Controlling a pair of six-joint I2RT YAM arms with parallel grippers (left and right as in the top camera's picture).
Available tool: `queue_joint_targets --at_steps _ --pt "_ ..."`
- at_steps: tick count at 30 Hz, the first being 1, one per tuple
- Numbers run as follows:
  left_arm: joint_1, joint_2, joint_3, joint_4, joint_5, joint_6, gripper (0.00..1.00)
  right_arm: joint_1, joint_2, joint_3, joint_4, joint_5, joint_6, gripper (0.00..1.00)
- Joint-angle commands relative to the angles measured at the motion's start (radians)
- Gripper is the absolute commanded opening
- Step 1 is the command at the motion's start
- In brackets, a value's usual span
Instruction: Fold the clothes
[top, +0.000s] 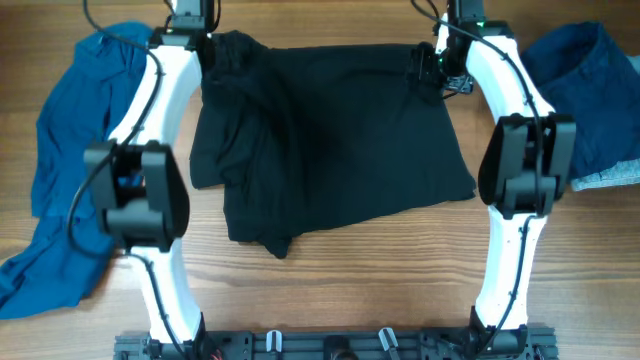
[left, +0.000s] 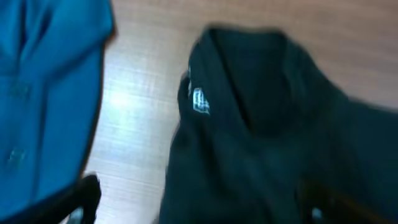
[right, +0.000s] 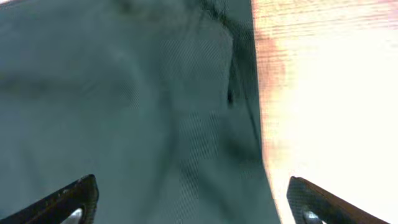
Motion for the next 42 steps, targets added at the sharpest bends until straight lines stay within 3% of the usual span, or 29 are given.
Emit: queue_joint_targets --at_steps 1,6,10,17,22,28,34,39,42 --pt "-0.004 -0.209 0.012 -0.171 0.114 -0.08 1.0 -0.006 -0.188 0.01 -0.119 -0.058 -0.011 1.0" --pt "-0.004 -0.357 0.012 -0.459 0.182 -0.131 1.0 -0.012 -0.333 0.01 -0.388 -0.109 -0.012 1.0" --pt "-0.004 -0.417 0.012 -0.621 0.218 -0.175 1.0 -0.029 -0.467 0.01 -0.476 -0.114 0.0 0.96" --pt "-0.063 -0.585 -0.007 -0.744 0.244 -0.229 1.0 -0.029 -0.739 0.007 -0.614 0.027 0.119 0.96" --pt "-0.161 -0.741 -0.189 -0.712 0.237 -0.361 1.0 -0.029 -0.849 -0.112 -0.663 0.068 0.175 0.96" --pt "-0.312 -0.829 -0.58 -0.584 0.291 -0.493 0.98 -0.029 -0.996 -0.523 -0.438 0.047 0.175 0.95" --pt "-0.447 -0.817 -0.825 -0.365 0.323 -0.547 0.87 -0.029 -1.012 -0.782 -0.239 -0.037 0.172 0.95" --pt "-0.439 -0.771 -0.916 -0.337 0.323 -0.623 0.76 -0.029 -1.011 -0.888 -0.145 -0.056 0.171 0.95" --pt "-0.439 -0.736 -0.949 -0.32 0.312 -0.641 0.55 -0.029 -1.011 -0.916 -0.113 -0.057 0.172 0.95"
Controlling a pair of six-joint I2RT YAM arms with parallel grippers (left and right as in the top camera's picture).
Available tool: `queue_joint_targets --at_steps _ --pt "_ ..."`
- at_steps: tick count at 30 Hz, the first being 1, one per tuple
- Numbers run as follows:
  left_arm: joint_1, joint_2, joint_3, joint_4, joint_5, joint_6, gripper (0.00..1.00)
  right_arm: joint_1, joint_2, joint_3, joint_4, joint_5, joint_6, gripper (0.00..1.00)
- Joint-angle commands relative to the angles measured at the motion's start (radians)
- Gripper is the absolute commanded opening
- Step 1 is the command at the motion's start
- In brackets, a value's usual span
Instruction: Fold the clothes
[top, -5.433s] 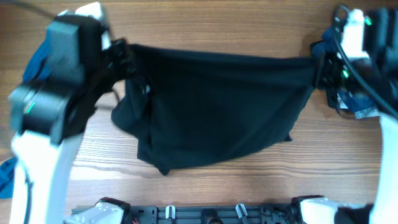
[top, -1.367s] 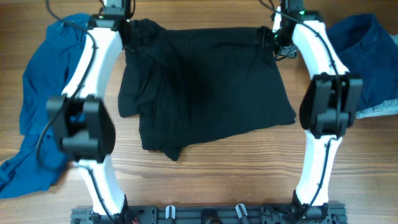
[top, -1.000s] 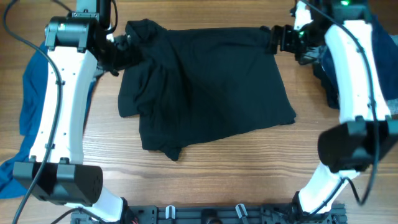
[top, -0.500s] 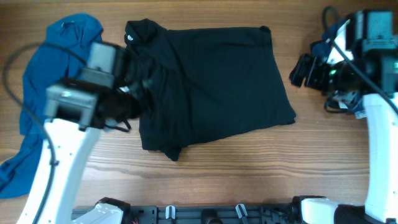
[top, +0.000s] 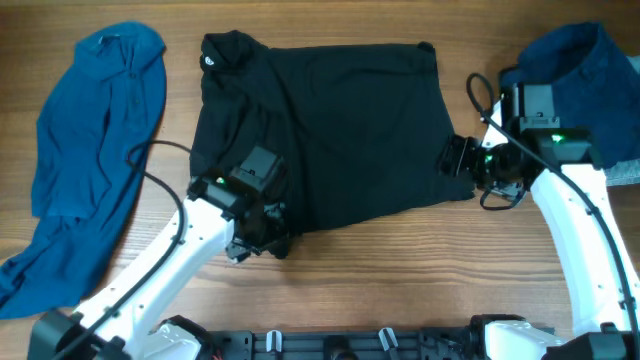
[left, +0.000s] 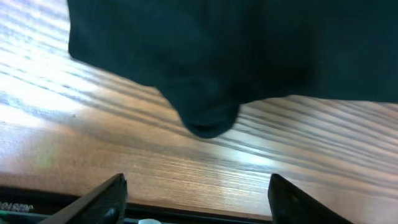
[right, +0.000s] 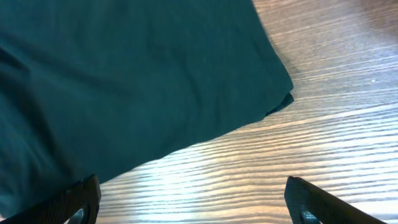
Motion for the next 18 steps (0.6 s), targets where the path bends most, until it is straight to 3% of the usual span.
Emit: queue_joint_targets --at_steps 1,6,10,11,13,14,18 --pt "0.006 0.045 -0.042 0.03 -0.011 -0.045 0.51 0.0 -0.01 -0.031 0.031 -0.025 0.011 0.95" --pt "0.039 0.146 -0.051 0.124 -0.023 -0.044 0.53 0.0 -0.009 -0.035 0.059 -0.025 0.011 0.95" --pt "0.048 0.256 -0.051 0.203 -0.021 -0.044 0.48 0.0 -0.009 -0.035 0.063 -0.021 0.01 0.95" --pt "0.047 0.277 -0.051 0.213 -0.022 -0.044 0.45 0.0 -0.009 -0.035 0.063 -0.021 0.01 0.95" --pt "0.05 0.317 -0.051 0.237 -0.023 -0.04 0.24 0.0 -0.009 -0.035 0.07 -0.021 0.011 0.95" --pt "0.051 0.32 -0.051 0.251 -0.033 -0.04 0.08 0.0 -0.009 -0.035 0.079 -0.021 0.011 0.95" --pt "0.092 0.303 0.0 0.272 -0.076 0.001 0.04 0.0 -0.009 -0.035 0.089 -0.021 0.011 0.94"
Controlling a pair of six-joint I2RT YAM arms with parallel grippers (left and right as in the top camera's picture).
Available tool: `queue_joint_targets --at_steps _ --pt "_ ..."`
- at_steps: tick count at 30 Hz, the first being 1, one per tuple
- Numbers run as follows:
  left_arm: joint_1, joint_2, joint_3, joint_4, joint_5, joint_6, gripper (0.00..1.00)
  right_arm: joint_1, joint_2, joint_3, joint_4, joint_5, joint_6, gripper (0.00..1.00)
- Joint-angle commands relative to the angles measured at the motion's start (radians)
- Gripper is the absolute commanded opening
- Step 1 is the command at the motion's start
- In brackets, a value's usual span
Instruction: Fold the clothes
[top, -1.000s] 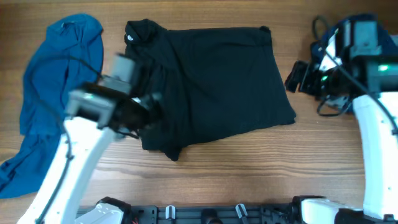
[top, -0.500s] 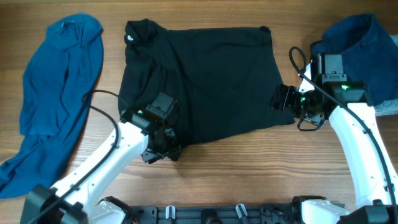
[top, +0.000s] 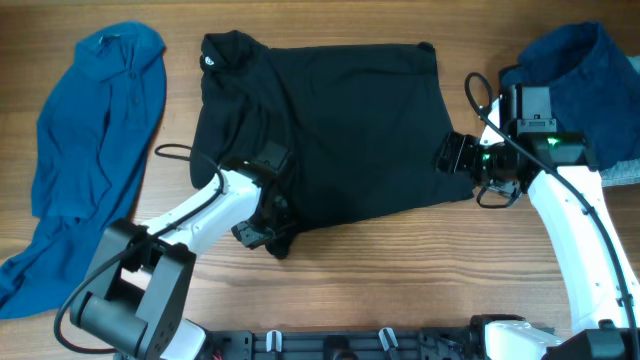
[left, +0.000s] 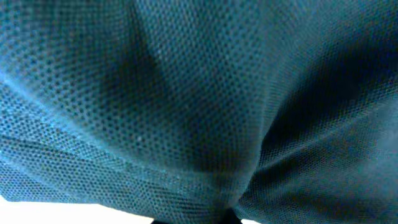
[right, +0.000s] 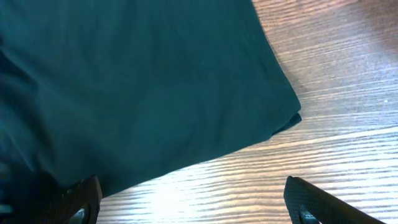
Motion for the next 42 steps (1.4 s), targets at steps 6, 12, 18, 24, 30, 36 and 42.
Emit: queue_joint_targets --at_steps 6,12,18,24,30,36,42 --pt "0.093 -0.011 0.176 0.139 -0.173 0.182 0.04 0.0 -0.009 -0.003 0.005 -0.013 0.007 0.94" --pt "0.094 -0.008 0.176 0.277 -0.328 0.214 0.96 0.0 -0.009 -0.003 0.005 -0.013 0.006 0.94" --pt "0.09 -0.06 0.179 0.066 -0.305 0.224 0.92 0.0 -0.008 -0.003 0.006 -0.013 0.006 0.95" --pt "0.01 -0.25 0.179 -0.136 -0.272 0.223 0.79 0.0 -0.008 -0.003 0.026 -0.013 0.008 0.95" --pt "-0.116 -0.279 0.157 -0.245 -0.219 0.113 0.73 0.0 -0.008 -0.003 0.033 -0.013 0.008 0.95" --pt "-0.137 -0.146 0.113 -0.156 -0.338 0.129 0.68 0.0 -0.008 -0.003 0.057 -0.014 0.009 0.95" --pt "-0.137 0.121 0.113 -0.037 -0.37 0.235 0.64 0.0 -0.008 -0.003 0.058 -0.017 0.01 0.95"
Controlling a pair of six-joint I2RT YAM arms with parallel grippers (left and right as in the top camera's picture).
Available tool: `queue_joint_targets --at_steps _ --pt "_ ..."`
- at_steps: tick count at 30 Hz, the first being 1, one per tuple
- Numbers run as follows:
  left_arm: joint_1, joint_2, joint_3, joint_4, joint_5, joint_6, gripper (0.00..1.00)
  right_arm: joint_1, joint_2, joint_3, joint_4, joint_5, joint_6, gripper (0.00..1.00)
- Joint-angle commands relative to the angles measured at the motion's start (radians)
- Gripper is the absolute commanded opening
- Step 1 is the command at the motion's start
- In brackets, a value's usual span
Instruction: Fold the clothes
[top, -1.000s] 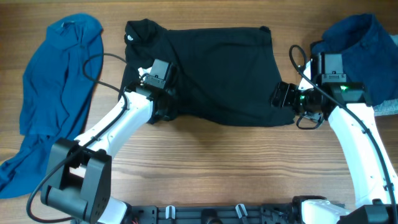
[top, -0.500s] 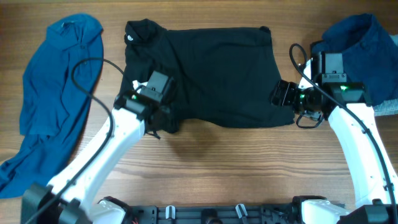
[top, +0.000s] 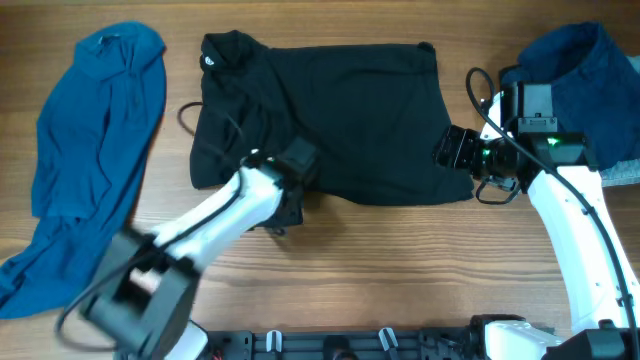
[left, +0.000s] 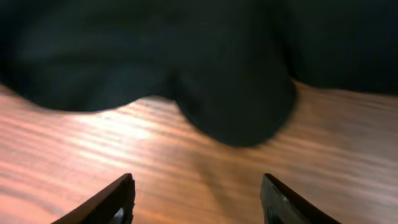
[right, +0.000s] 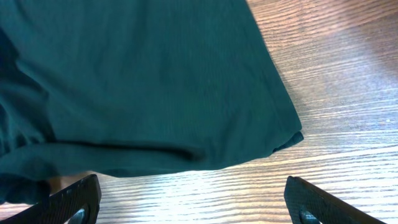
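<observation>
A black shirt (top: 330, 120) lies spread in the middle of the table, collar at the far left, near edge running fairly straight. In the overhead view my left gripper (top: 290, 207) sits at that near edge, its arm blurred. The left wrist view has the left gripper (left: 196, 202) open over bare wood, a rounded black fold (left: 239, 99) just ahead. My right gripper (top: 452, 150) is beside the shirt's near right corner. In the right wrist view the right gripper (right: 193, 202) is open over wood, with the shirt corner (right: 289, 134) ahead.
A blue shirt (top: 90, 150) lies crumpled along the left side of the table. A dark blue garment (top: 580, 70) is heaped at the far right, with a grey cloth (top: 620, 176) beside it. The arms' base rail (top: 340, 345) runs along the front edge.
The shirt's lower left flap, which reached far toward the front, now lies tucked back, so the near edge is straighter. My left gripper is out of the cloth, open over wood. The right gripper hardly moved.
Both grippers were first at the shirt's far corners. Then they were at its near edge, open, the left in front of the hanging lower left lump, the right by the lower right corner. The left then had cloth filling its view. Now that lump is drawn back.
</observation>
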Motion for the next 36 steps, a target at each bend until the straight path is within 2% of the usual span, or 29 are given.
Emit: queue_joint_targets --at_steps 1,5,11,12,13,14,15,17,19,23,25,26,27,28,29,31,32,33,34,36 --pt "-0.004 0.15 -0.013 0.079 -0.059 0.056 0.64 0.0 -0.008 -0.003 0.007 -0.016 0.007 0.95" --pt "-0.004 0.208 -0.013 0.129 -0.068 0.056 0.64 0.0 -0.008 -0.003 0.006 -0.016 0.007 0.95" --pt "-0.004 0.211 -0.013 0.173 -0.17 0.056 0.6 0.0 -0.008 -0.003 0.007 -0.016 0.007 0.95" --pt "-0.004 0.211 -0.013 0.172 -0.179 0.056 0.55 0.0 -0.008 -0.003 0.007 -0.016 0.007 0.95" --pt "-0.004 0.211 -0.013 0.171 -0.18 0.056 0.41 0.0 -0.008 -0.003 0.007 -0.015 0.007 0.95" --pt "-0.004 0.211 -0.013 0.166 -0.179 0.056 0.1 0.0 -0.008 -0.003 0.007 -0.015 0.007 0.95" --pt "-0.004 0.209 -0.012 0.159 -0.177 0.056 0.04 0.0 -0.008 -0.003 0.008 -0.016 0.007 0.95" --pt "-0.004 0.203 0.017 0.074 -0.174 0.056 0.04 0.0 -0.008 -0.003 0.012 -0.016 0.007 0.95" --pt "-0.004 0.185 0.093 -0.084 -0.174 0.056 0.04 0.0 -0.008 -0.003 0.018 -0.016 0.007 0.95" --pt "-0.002 0.147 0.304 -0.354 -0.145 0.055 0.04 0.0 -0.008 -0.003 0.027 -0.04 0.007 0.95" --pt "0.011 0.141 0.472 -0.489 -0.073 0.056 0.04 0.0 -0.008 -0.003 0.027 -0.042 0.007 0.95" --pt "0.015 0.141 0.516 -0.517 -0.052 0.056 0.1 0.0 -0.008 -0.003 0.025 -0.042 0.006 0.95" --pt "0.016 0.141 0.547 -0.526 -0.034 0.058 0.21 0.0 -0.008 -0.003 0.024 -0.042 0.005 0.95" --pt "0.016 0.141 0.557 -0.523 -0.025 0.069 0.24 0.0 -0.008 -0.003 0.023 -0.042 0.005 0.95" --pt "0.016 0.141 0.557 -0.512 -0.02 0.079 0.34 0.0 -0.008 -0.003 0.021 -0.042 0.005 0.95" --pt "0.017 0.142 0.557 -0.484 -0.024 0.083 0.46 0.0 -0.008 -0.003 0.02 -0.042 0.004 0.95" --pt "0.017 0.142 0.557 -0.463 -0.025 0.107 0.59 0.0 -0.008 -0.003 0.02 -0.042 0.004 0.95" --pt "0.017 0.142 0.557 -0.444 -0.027 0.124 0.66 0.0 -0.008 -0.003 0.02 -0.042 0.004 0.95" --pt "0.017 0.142 0.557 -0.417 -0.028 0.132 0.68 0.0 -0.008 -0.003 0.02 -0.042 0.004 0.95" --pt "0.017 0.142 0.557 -0.404 -0.026 0.13 0.66 0.0 -0.008 -0.003 0.016 -0.042 0.003 0.95"
